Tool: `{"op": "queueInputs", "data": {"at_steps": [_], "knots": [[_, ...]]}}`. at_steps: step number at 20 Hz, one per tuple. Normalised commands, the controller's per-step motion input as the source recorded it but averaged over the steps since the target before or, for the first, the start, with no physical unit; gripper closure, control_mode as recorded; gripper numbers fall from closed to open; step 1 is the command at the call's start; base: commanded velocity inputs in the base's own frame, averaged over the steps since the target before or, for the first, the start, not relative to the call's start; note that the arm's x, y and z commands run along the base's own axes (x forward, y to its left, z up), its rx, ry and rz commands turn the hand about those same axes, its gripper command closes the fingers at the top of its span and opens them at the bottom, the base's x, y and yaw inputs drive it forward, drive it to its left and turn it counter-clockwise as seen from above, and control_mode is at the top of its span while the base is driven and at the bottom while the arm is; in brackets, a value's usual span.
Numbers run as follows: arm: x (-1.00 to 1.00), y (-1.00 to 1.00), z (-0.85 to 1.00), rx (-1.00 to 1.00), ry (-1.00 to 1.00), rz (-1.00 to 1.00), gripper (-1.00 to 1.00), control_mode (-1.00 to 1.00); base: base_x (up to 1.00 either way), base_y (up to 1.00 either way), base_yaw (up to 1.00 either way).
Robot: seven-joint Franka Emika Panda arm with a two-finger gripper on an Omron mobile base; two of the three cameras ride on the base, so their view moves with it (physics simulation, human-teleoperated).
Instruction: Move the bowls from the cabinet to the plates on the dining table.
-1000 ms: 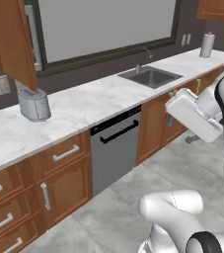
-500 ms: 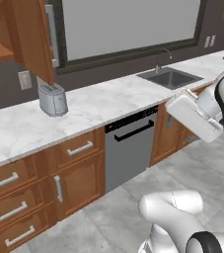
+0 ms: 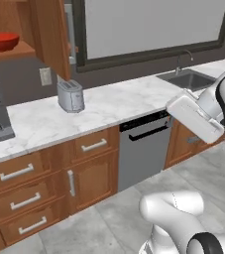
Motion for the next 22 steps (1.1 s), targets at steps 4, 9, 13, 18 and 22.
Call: {"op": "queueInputs", "data": {"at_steps": [4,9,13,18,22], "knots": [[0.00,0.00,0.00,0.00,0.00,0.00,-1.00,1.00,0.00,0.09,0.24],[0.00,0.00,0.00,0.00,0.00,0.00,-1.00,1.00,-0.02,0.14,0.22],[0.00,0.00,0.00,0.00,0.00,0.00,-1.00,1.00,-0.13,0.29,0.15],[0.00,0.00,0.00,0.00,0.00,0.00,-1.00,1.00,-0.23,0.42,0.10],[0.00,0.00,0.00,0.00,0.00,0.00,-1.00,1.00,-0.25,0.47,0.08]]}}
